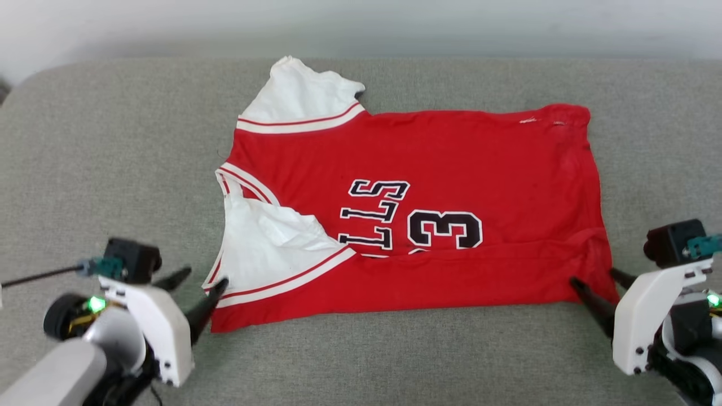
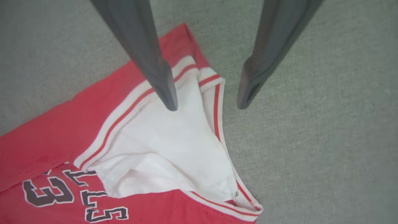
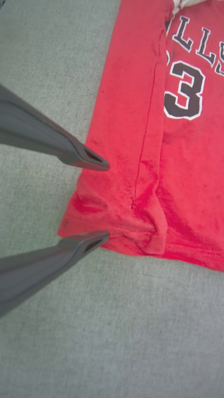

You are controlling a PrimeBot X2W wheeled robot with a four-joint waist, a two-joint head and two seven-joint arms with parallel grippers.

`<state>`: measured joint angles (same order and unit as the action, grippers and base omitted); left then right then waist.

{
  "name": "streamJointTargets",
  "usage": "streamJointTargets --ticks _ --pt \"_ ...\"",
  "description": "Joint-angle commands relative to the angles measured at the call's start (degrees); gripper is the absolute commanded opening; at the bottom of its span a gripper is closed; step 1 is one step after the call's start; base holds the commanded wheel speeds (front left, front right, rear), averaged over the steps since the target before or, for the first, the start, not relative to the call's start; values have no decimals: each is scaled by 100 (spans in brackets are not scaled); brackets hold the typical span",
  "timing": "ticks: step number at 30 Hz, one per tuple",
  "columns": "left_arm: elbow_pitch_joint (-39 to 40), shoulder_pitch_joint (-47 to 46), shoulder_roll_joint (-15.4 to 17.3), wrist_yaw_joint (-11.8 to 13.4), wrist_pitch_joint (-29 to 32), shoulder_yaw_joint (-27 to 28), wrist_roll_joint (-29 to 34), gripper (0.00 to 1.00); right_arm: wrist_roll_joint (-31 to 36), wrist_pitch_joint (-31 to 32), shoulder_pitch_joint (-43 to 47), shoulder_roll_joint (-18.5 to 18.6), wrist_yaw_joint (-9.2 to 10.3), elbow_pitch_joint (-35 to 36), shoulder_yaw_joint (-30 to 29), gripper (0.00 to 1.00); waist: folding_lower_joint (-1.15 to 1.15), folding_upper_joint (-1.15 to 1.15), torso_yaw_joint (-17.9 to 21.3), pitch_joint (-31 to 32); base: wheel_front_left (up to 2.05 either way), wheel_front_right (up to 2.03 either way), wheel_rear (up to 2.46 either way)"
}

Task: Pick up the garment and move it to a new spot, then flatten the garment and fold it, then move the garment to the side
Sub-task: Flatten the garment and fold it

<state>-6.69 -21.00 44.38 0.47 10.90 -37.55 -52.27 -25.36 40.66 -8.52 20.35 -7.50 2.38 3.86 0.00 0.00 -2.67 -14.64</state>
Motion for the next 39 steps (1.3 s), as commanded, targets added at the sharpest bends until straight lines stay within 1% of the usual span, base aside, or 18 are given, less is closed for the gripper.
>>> streamJointTargets --ticks 1,2,3,5,6,10,14,18,21,22,23,24,26,29,31,34,39 --pt "153 177 87 86 94 14 -65 100 61 77 117 -79 2 115 -49 100 0 0 16 82 0 0 0" --pt "302 258 131 176 145 45 -137 100 107 144 180 -134 2 206 -105 100 0 0 17 96 0 0 0" --pt "537 459 174 335 244 47 -244 100 212 278 304 -227 2 374 -206 100 0 0 16 105 0 0 0" --pt "707 606 237 459 340 12 -285 100 298 376 390 -322 2 546 -293 100 0 0 29 80 0 0 0" --pt "707 606 237 459 340 12 -285 100 298 376 390 -322 2 546 -293 100 0 0 29 80 0 0 0" --pt "834 710 273 669 434 -22 -250 100 425 496 520 -475 2 844 -403 100 0 0 104 -33 0 0 0" --pt "757 736 290 888 502 -52 -150 100 423 564 577 -564 2 1110 -463 100 0 0 197 -165 0 0 0" --pt "631 743 273 1009 791 -238 -93 100 389 571 610 -591 2 1320 -528 100 0 0 274 -290 0 0 0" --pt "564 749 154 985 1020 -390 -170 100 348 560 626 -612 2 1424 -538 100 0 0 309 -355 0 0 0" --pt "534 750 132 953 1079 -443 -166 46 271 554 631 -649 2 1438 -533 100 0 0 317 -365 0 0 0" --pt "514 756 91 921 1106 -479 -178 0 199 541 625 -672 2 1448 -527 100 0 0 322 -370 0 0 0" --pt "494 751 55 879 1136 -504 -201 0 176 521 617 -643 2 1429 -551 100 0 0 319 -371 0 0 0" --pt "489 691 32 846 1100 -528 -145 0 309 471 632 -463 2 1349 -546 100 0 0 295 -352 0 0 0" --pt "607 602 84 869 944 -465 -24 0 450 395 596 -375 2 1209 -531 100 0 0 261 -248 0 0 0" --pt "780 600 175 905 862 -394 25 0 536 376 542 -317 2 1065 -519 100 0 0 242 -155 0 0 0" --pt "1099 611 390 991 809 -311 123 0 708 410 455 -337 2 843 -515 100 0 0 204 -40 0 0 0" --pt "1757 623 637 1145 777 -182 224 0 844 558 215 -538 2 390 -526 100 0 0 115 30 0 0 0"
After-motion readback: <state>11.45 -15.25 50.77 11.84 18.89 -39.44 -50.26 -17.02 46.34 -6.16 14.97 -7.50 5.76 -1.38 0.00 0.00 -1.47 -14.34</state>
